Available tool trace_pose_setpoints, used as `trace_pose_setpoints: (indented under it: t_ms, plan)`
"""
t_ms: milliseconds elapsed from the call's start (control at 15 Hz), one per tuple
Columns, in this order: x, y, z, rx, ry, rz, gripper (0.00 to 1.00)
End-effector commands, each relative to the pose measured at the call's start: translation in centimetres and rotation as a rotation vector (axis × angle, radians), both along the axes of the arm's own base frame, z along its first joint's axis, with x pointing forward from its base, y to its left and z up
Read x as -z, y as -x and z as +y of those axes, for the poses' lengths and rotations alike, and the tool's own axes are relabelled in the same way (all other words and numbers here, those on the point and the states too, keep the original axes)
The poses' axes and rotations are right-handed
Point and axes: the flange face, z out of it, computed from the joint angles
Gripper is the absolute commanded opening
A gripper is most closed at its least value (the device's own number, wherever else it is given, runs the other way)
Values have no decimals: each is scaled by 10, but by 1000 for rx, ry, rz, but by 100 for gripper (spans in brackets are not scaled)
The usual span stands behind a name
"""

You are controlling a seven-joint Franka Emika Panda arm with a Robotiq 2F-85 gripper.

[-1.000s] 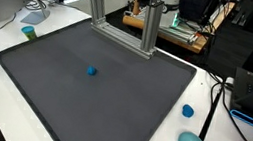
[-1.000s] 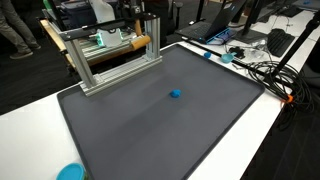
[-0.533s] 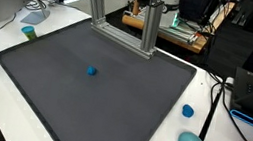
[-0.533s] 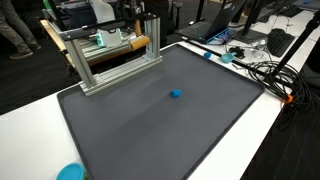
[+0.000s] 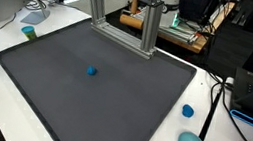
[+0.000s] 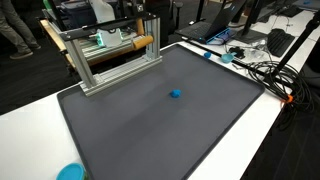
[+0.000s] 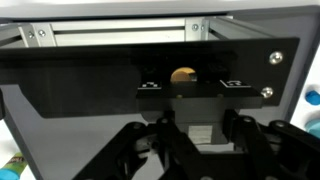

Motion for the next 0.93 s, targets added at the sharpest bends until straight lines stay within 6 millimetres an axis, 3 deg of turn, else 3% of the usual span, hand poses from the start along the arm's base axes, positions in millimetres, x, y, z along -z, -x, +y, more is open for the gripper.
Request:
trace_pose_setpoints:
  t_ms: [0,200,333,600,667,733,867]
  plan:
    - [-38,-31,9,42,12,-124,22]
    - [-58,-80,15,77,66,-179,22]
    - [-61,-119,19,99,102,-176,22]
    - [-35,-187,6,187,98,-94,22]
    - [-30,-195,9,216,53,-45,22]
    - [-32,-163,10,163,82,-98,47]
    - [-16,-188,7,187,73,-52,47]
